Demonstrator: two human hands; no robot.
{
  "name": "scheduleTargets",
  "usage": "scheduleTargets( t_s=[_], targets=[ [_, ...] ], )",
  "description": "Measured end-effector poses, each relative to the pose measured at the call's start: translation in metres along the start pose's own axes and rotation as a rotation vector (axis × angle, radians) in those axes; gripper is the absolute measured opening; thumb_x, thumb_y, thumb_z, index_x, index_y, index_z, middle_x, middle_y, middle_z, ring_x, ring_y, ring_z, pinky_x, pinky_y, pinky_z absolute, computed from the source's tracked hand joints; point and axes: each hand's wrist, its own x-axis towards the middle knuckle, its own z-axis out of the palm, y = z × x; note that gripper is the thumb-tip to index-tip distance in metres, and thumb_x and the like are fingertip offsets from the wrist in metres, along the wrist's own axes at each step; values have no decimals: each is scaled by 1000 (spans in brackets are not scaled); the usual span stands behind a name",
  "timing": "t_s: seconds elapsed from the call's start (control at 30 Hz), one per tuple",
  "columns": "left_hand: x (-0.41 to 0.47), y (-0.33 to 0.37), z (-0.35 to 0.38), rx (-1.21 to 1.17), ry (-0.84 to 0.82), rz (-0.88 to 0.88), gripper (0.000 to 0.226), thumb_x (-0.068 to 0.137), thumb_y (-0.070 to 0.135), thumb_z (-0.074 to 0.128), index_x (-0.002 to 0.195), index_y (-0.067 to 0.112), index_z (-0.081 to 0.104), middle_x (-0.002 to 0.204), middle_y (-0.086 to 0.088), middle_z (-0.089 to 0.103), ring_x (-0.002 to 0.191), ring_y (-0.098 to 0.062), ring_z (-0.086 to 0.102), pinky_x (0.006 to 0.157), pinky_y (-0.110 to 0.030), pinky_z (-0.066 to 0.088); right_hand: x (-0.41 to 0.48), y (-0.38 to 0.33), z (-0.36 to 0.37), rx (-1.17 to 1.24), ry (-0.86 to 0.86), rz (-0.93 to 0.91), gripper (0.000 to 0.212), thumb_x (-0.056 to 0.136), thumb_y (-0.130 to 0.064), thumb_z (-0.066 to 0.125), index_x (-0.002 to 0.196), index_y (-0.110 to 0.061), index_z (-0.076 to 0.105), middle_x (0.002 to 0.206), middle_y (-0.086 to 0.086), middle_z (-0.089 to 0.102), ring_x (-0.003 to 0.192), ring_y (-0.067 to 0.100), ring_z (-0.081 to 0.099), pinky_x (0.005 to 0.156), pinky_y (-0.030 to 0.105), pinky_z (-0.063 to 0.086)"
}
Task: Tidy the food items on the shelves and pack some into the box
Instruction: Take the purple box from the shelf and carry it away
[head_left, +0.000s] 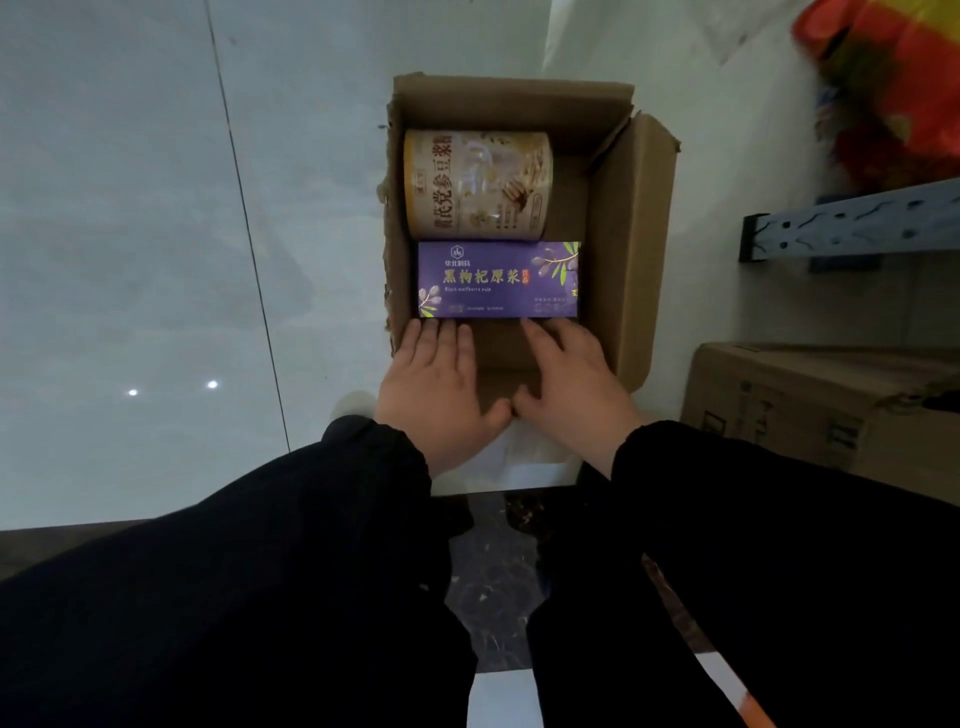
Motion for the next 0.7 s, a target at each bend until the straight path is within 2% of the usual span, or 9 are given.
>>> scheduleTargets(
  t_s=[0.07, 0.17, 0.23, 0.33, 0.47, 0.53, 0.63, 0.7],
  targets=[
    [-1, -2, -2, 21, 47, 33, 113, 75, 69, -6, 162, 1, 20, 168, -20, 27, 158, -34, 15, 129, -48, -6, -4, 1, 3, -64, 120, -38, 81, 85, -26, 73, 158, -11, 39, 157, 23, 32, 148, 42, 25, 125, 48, 26],
    [-4, -9, -8, 66, 178, 92, 99, 84, 65, 11, 155, 2, 41, 158, -17, 45, 155, -35, 27, 128, -52, -4, -3, 1, 1, -150, 162, -42, 84, 84, -32, 73, 158, -13, 39, 163, 27, 23, 154, 47, 14, 126, 52, 19],
    [-5, -15, -11, 84, 188, 68, 100, 83, 64, 8, 159, 5, 34, 165, -15, 35, 158, -32, 18, 128, -51, -5, -1, -1, -2, -166, 90, -9, 85, 90, -37, 67, 163, -18, 29, 168, 24, 13, 158, 42, 4, 128, 46, 12],
    [-4, -16, -15, 82, 154, 22, 101, 80, 61, -1, 165, 9, 16, 173, -12, 16, 161, -30, 1, 126, -49, -13, 1, -1, -5, -189, 73, -6, 85, 93, -41, 63, 165, -23, 22, 171, 18, 9, 159, 38, 1, 128, 42, 10],
    [-5, -12, -19, 17, 215, 20, 89, 87, 57, 9, 166, 15, 16, 173, -8, 15, 161, -31, -3, 123, -55, -18, -2, -12, -13, -266, 86, -34, 87, 92, -50, 61, 166, -30, 18, 173, 12, 7, 160, 35, -2, 128, 51, 4],
    [-10, -11, -31, -9, 258, 32, 83, 92, 57, 14, 166, 21, 12, 174, -7, 9, 160, -32, -6, 120, -58, -20, -11, -22, -24, -289, 127, -84, 86, 95, -56, 56, 166, -33, 14, 174, 11, 3, 160, 34, -7, 127, 54, 0],
    [-35, -16, -65, -51, 380, 12, 78, 97, 55, 24, 166, 24, 8, 175, -6, 0, 160, -34, -7, 121, -62, -16, -40, -40, -56, -344, 164, -115, 84, 96, -62, 43, 166, -33, 7, 174, 10, -7, 160, 33, -13, 127, 54, -4],
    [-67, -20, -96, -88, 418, -11, 78, 97, 54, 24, 166, 24, 5, 175, -7, -1, 160, -34, -6, 122, -64, -11, -73, -58, -82, -373, 195, -108, 89, 88, -69, 30, 166, -32, 9, 174, 12, -7, 160, 35, -12, 126, 58, -2]
  ],
)
